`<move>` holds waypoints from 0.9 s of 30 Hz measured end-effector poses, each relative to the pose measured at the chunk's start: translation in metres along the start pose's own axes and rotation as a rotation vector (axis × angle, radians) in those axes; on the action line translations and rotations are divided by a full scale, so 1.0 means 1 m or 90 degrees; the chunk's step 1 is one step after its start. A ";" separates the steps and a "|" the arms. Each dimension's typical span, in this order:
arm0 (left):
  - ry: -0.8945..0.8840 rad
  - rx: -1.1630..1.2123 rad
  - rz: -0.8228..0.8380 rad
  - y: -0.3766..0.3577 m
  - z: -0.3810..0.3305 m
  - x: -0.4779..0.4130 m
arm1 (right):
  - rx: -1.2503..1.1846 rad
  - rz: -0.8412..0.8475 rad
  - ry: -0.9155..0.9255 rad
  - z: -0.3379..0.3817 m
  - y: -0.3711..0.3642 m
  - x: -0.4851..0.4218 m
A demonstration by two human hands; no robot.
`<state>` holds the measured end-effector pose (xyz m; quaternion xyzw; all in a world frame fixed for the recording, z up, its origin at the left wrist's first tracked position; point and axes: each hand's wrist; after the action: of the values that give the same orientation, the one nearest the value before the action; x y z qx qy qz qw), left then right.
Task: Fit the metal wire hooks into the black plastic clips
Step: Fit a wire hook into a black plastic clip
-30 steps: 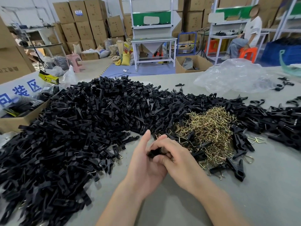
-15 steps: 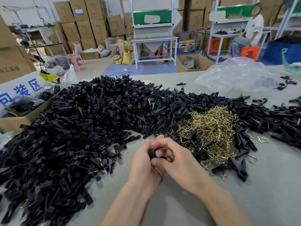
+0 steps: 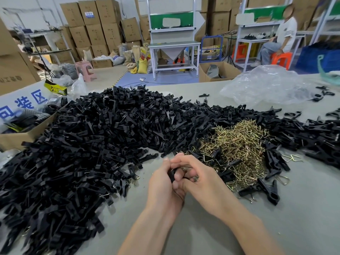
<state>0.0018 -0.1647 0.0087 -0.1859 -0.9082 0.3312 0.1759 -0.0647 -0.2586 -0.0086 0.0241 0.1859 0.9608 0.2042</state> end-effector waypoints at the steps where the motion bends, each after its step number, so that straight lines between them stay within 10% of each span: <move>1: -0.001 0.002 -0.005 0.000 0.001 0.000 | 0.001 0.002 0.001 0.000 0.000 0.000; 19: 0.029 -0.014 0.153 0.005 -0.005 -0.006 | 0.189 -0.124 0.078 -0.006 0.006 -0.001; 27: -0.226 -0.347 0.256 0.009 0.009 0.001 | -0.190 -0.107 -0.057 0.004 0.010 0.006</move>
<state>-0.0008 -0.1632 -0.0036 -0.3400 -0.9247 0.1326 -0.1087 -0.0734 -0.2629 -0.0015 0.0203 0.0330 0.9553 0.2930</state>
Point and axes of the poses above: each hand's wrist, its own x-axis away from the middle knuckle, its own y-axis out of the back of the hand, z = x × y, and after that the axes turned 15 degrees about -y, right-handed
